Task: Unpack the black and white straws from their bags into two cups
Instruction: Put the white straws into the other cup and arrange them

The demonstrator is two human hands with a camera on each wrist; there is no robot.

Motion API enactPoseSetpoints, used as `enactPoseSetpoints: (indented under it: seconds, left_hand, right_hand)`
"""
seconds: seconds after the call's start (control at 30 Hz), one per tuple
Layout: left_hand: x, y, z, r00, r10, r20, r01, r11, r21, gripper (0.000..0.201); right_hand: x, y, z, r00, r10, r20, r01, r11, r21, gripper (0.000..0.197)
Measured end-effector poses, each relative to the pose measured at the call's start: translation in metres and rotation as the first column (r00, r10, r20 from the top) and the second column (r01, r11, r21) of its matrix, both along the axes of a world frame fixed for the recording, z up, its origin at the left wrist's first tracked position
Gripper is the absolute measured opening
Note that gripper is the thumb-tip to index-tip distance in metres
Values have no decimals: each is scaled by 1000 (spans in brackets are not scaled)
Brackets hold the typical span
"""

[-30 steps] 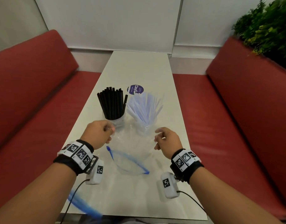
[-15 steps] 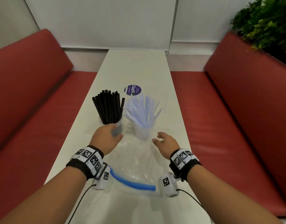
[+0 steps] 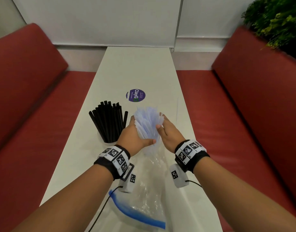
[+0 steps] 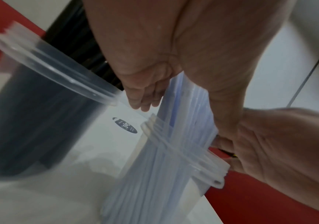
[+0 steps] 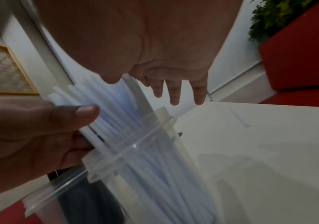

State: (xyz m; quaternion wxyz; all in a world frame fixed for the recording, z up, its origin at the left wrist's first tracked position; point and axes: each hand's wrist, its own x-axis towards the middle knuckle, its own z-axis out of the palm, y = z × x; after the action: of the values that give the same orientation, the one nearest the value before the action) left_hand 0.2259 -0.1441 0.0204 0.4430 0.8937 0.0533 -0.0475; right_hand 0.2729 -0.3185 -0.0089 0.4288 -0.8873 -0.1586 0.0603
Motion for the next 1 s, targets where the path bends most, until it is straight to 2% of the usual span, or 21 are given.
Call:
enactPoseSetpoints:
  seconds: [0.13, 0.23, 0.3, 0.37, 0.4, 0.47, 0.5, 0.6, 0.7, 0.8, 0.93, 1.0]
  left_hand:
    - [24, -14, 7, 1000, 28, 5, -27, 992, -126, 114]
    - [42, -14, 4, 996, 86, 15, -82, 983, -167, 95]
    - [48, -13, 1, 994, 103, 23, -98, 980, -171, 90]
    - [49, -11, -1, 995, 96, 36, -88, 981, -170, 93]
    - [48, -11, -3, 995, 89, 39, -82, 983, -166, 95]
    - [44, -9, -7, 996, 81, 47, -72, 982, -174, 101]
    - [43, -9, -8, 995, 81, 50, -71, 980, -186, 104]
    - [40, -7, -9, 993, 95, 73, -78, 974, -213, 109]
    - [40, -4, -9, 991, 103, 88, -82, 973, -216, 108]
    - [40, 0, -7, 991, 100, 83, -80, 972, -220, 105]
    - [38, 7, -5, 992, 91, 82, -71, 973, -220, 103]
    - [38, 8, -4, 994, 78, 76, -60, 973, -224, 102]
  right_hand:
    - [9, 12, 9, 997, 28, 74, -28, 1000, 7, 64]
    - [7, 17, 22, 997, 12, 72, -15, 999, 38, 54]
    - [9, 14, 24, 999, -5, 40, -1, 990, 144, 43]
    - [19, 4, 21, 989, -124, -81, 141, 954, 263, 43]
    - [29, -4, 15, 969, -217, -114, 239, 939, 247, 42]
    - [56, -21, -2, 914, -393, -102, 399, 916, 43, 38]
    - [72, -30, -13, 893, -440, -90, 433, 897, -86, 37]
    - [113, -44, -39, 878, -457, -141, 378, 844, -381, 37]
    - [141, -47, -59, 872, -437, -221, 282, 817, -503, 33]
    - [153, -44, -67, 886, -418, -201, 232, 774, -589, 34]
    - [153, -46, -65, 878, -443, -182, 227, 719, -657, 15]
    - [146, -47, -58, 881, -430, -198, 188, 702, -686, 19]
